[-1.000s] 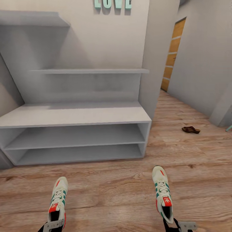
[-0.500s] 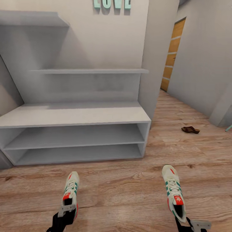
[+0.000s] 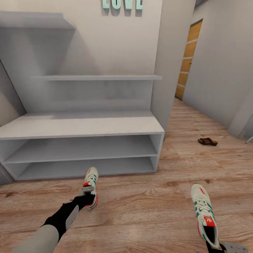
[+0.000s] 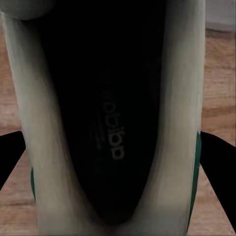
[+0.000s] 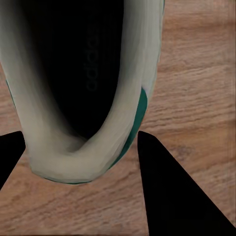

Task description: Pick up the two gym shoes and the two sandals from the corridor floor and place them onto the hallstand (shoe rack) in the corridor, making sure they are on the rack and not on the floor. Arrange them so the two gym shoes are next to each other and the two sandals are next to each other.

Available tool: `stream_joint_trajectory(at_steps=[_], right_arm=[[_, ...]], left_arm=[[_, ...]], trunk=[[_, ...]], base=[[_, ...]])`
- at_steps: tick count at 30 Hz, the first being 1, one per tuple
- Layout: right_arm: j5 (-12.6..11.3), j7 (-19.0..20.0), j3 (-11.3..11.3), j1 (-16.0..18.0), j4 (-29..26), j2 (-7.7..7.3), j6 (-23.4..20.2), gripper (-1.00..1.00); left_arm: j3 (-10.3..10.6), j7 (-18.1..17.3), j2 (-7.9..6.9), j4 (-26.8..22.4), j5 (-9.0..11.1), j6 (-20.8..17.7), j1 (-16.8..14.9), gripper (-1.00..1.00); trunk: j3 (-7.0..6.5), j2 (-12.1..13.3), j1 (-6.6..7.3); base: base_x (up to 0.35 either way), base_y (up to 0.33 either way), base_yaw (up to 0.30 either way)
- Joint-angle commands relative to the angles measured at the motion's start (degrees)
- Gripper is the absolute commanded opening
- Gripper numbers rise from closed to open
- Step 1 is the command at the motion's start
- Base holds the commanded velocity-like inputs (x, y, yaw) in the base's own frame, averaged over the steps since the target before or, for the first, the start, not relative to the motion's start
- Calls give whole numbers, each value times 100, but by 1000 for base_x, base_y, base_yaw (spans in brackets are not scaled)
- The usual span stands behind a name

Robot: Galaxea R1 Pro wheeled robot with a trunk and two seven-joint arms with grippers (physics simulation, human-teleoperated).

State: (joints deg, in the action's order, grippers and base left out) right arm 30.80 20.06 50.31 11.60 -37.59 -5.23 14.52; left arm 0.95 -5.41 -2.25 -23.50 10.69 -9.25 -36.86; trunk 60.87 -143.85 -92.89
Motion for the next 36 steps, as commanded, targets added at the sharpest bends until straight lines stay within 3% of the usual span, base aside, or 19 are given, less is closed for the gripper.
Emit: stream_joint_trajectory(at_steps=[1, 9, 10, 13, 15, 16, 17, 23, 36], right_arm=[[41, 43, 86, 8, -70, -5, -72, -100], [34, 40, 496, 8, -269, -18, -236, -100], [32, 42, 537, 8, -485, 13, -247, -100], [32, 48, 548, 8, -696, 35, -263, -100], [32, 50, 549, 8, -727, 37, -269, -100], [32, 51, 550, 8, -751, 42, -273, -100], [32, 51, 550, 8, -756, 44, -274, -100], [32, 51, 544, 8, -753, 48, -274, -100], [32, 51, 533, 8, -756, 51, -274, -100]], left_arm=[[9, -9, 11, -48, 48, -257, -150, -100], [39, 25, 56, -122, 20, -836, -787, -100], [137, 34, 62, -127, -44, -1193, -1037, -100], [222, 52, 84, -128, -97, -1694, -1349, -100], [234, 59, 123, -129, -113, -1784, -1468, -100], [250, 65, 169, -126, -137, -1943, -1704, -100], [377, 138, 180, -131, -173, -2242, -1807, -100], [734, 562, 180, -136, -458, -2443, -1851, -100], [826, 806, 228, -450, -575, -2457, -1855, -100]], trunk=[[5, -2, 1], [5, -2, 1], [5, -2, 1], [5, -2, 1], [5, -2, 1], [5, -2, 1], [5, -2, 1], [5, -2, 1], [5, -2, 1]], base=[[0, 0, 0], [0, 0, 0], [0, 0, 0], [0, 0, 0], [0, 0, 0], [0, 0, 0], [0, 0, 0], [0, 0, 0], [0, 0, 0]])
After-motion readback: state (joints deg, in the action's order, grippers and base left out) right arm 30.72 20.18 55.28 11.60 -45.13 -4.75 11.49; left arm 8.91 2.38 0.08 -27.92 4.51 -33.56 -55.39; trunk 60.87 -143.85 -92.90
